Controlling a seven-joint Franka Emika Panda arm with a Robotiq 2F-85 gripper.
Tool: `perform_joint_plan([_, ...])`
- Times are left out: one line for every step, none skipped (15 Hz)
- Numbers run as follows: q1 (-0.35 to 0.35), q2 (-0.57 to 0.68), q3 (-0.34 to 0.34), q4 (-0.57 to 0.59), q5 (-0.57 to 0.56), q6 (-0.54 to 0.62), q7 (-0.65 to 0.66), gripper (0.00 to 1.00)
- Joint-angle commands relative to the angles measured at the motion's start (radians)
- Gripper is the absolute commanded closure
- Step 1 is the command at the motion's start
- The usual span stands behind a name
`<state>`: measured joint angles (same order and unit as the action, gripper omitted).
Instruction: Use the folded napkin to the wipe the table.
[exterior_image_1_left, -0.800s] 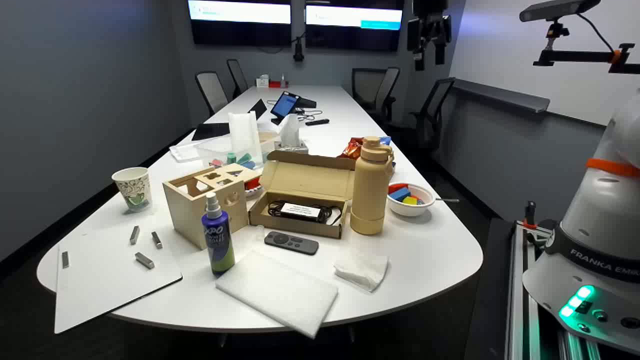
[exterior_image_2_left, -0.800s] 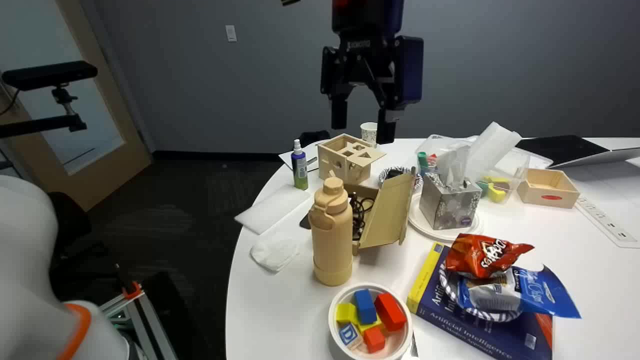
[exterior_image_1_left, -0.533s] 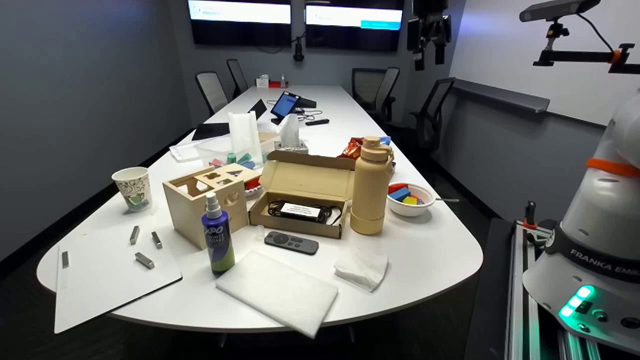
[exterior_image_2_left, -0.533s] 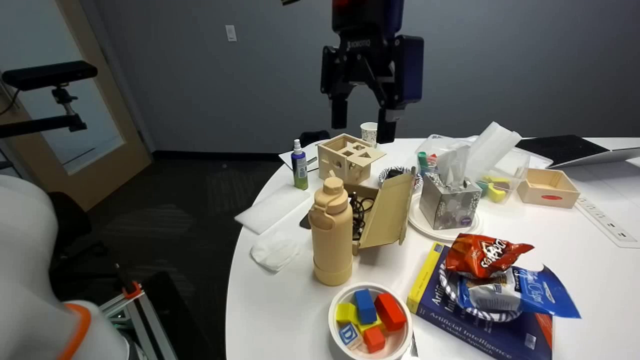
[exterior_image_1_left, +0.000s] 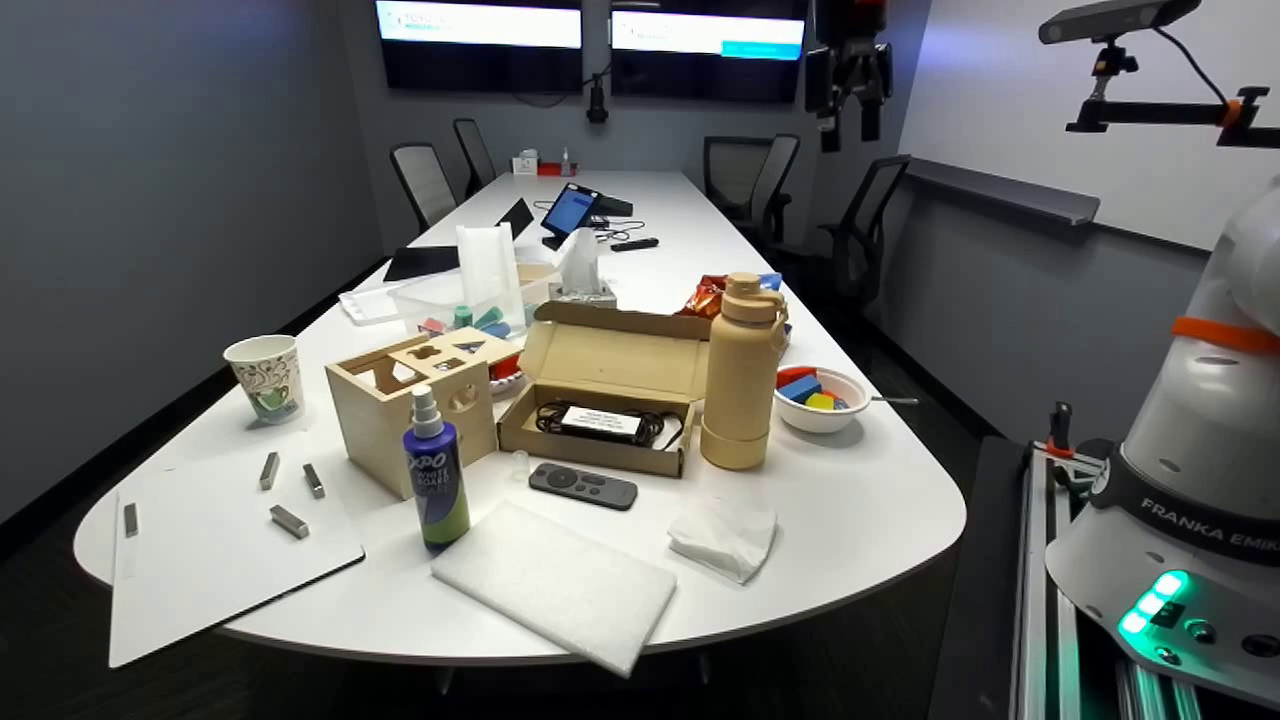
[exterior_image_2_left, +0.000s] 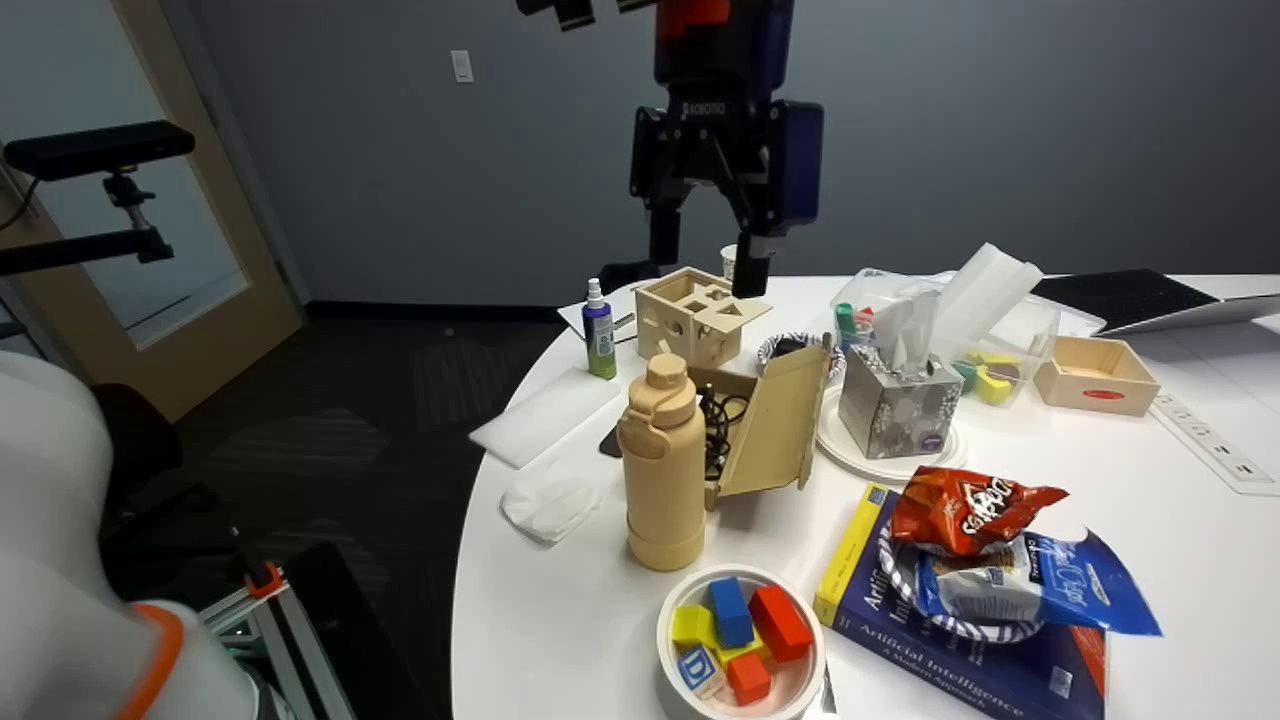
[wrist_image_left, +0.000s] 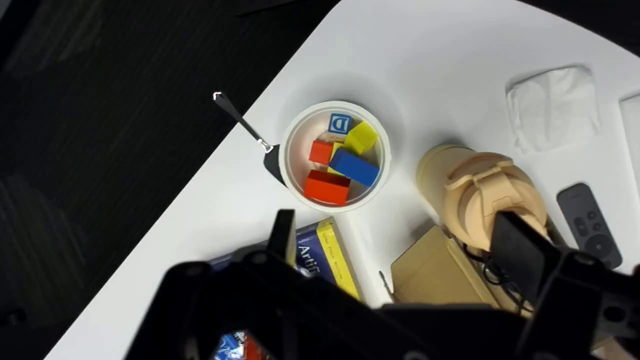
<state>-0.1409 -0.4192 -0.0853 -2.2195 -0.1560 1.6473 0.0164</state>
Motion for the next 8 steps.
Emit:
perform_joint_plan([0.047, -0.033, 0.021, -0.077, 0.074, 0.035, 0.031, 0.00])
perform_joint_plan([0.061, -0.044, 0.033, -0.102, 0.093, 0.046, 0.039, 0.00])
perform_joint_plan([0.077, -0.060, 0.050, -0.133, 0.115, 0.063, 0.052, 0.00])
perform_joint_plan([0.092, -0.070, 0.069, -0.158, 0.130, 0.077, 0.064, 0.00])
perform_joint_plan([0.111, -0.087, 0.092, -0.192, 0.145, 0.104, 0.081, 0.00])
perform_joint_plan([0.128, -0.099, 0.115, -0.221, 0.157, 0.132, 0.102, 0.00])
perform_joint_plan([0.146, -0.108, 0.140, -0.246, 0.169, 0.160, 0.126, 0.00])
perform_joint_plan([0.164, -0.114, 0.164, -0.270, 0.181, 0.196, 0.149, 0.00])
